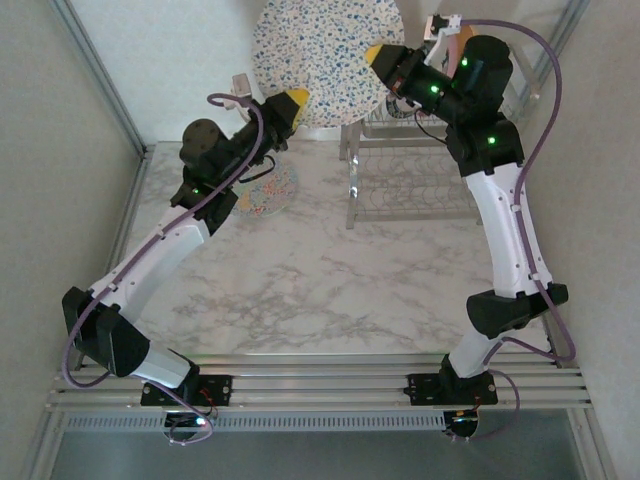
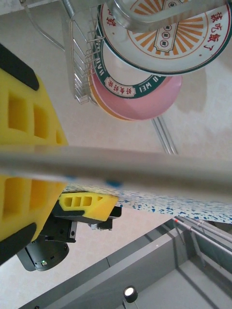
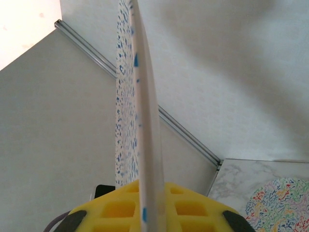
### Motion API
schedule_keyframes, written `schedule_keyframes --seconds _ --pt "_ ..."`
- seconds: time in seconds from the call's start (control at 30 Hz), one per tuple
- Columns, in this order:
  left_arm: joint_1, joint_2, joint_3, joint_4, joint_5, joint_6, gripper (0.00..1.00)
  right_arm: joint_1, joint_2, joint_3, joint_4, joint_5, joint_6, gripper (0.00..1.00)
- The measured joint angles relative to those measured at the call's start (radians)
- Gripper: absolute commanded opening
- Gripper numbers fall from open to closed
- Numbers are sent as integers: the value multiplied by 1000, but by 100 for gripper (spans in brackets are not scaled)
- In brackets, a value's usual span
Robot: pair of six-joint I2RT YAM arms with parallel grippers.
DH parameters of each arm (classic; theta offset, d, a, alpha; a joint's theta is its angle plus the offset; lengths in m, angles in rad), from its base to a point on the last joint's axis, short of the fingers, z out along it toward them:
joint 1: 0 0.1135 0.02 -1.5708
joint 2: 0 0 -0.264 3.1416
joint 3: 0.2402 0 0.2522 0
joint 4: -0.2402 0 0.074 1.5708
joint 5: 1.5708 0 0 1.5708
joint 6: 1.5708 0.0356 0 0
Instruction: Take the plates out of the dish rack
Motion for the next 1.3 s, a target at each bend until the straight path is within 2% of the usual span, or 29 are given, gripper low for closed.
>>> schedule_keyframes --seconds 0.23,0.33,0.6,0.77,0.83,1.0,1.3 --pt "29 2 0 -2 19 -6 0 17 -2 0 -37 34 -79 47" --pt "60 3 0 -2 23 -14 0 21 -14 -8 -48 54 -116 57" --pt "146 3 -15 6 29 -49 0 29 -119 -82 -61 136 -226 63" --pt "203 -14 -94 1 30 -60 0 74 -240 -246 17 194 -349 65" --pt "227 -29 -133 -37 20 -58 0 109 -301 -348 78 221 -420 69" --pt "285 -113 -317 -131 -46 -55 0 215 -430 -569 187 273 -605 73" --pt "357 -151 -645 -171 -108 -59 0 362 -550 -799 203 325 -822 75"
